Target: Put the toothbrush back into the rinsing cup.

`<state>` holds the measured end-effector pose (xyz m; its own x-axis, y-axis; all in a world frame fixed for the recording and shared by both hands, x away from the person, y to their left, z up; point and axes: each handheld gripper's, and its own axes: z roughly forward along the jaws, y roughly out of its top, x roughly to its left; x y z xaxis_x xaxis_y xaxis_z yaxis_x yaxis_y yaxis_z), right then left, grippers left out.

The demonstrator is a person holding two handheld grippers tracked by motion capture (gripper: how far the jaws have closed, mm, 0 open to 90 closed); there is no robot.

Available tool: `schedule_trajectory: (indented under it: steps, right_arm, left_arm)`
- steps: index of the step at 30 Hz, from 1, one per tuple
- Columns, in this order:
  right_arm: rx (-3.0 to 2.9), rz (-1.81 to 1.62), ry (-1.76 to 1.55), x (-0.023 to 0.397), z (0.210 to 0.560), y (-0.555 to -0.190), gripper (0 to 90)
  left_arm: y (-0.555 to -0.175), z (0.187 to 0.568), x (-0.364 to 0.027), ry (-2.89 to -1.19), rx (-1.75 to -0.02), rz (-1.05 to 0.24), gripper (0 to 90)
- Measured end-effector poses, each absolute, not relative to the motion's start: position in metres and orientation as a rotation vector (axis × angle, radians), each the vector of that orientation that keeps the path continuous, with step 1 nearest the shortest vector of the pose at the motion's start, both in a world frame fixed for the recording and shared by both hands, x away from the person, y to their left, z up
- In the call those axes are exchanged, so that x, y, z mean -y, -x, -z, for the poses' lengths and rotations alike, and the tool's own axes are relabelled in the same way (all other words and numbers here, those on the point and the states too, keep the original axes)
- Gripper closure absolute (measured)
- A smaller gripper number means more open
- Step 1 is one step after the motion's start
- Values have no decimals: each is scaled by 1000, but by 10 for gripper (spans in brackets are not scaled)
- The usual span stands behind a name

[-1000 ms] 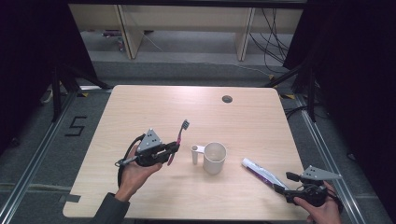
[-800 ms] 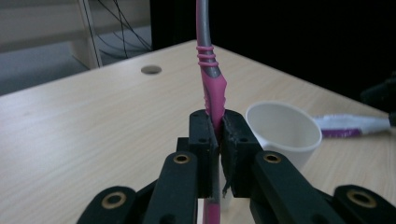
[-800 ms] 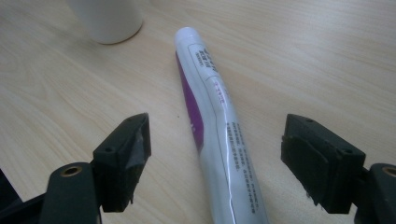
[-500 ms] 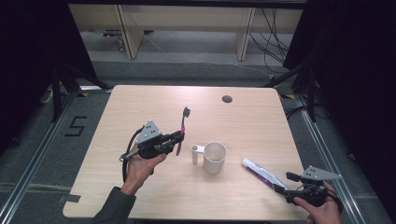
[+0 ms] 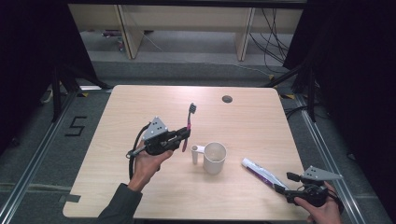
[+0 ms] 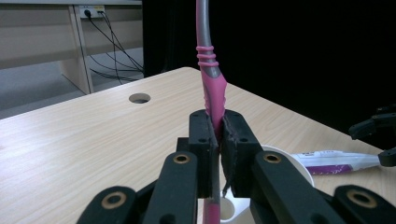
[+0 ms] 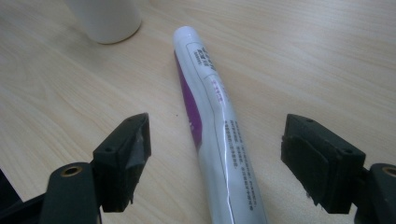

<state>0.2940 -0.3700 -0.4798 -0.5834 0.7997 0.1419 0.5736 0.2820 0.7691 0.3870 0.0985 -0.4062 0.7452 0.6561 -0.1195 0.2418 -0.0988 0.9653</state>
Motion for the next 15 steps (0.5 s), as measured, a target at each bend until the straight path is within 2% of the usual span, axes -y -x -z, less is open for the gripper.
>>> schedule_trajectory:
  steps: [15]
  right_arm:
    - [-2282,-1193,-1261,370,480,-294,248]
  left_arm:
    - [-393,400,-80,-1659,-682,-395,824]
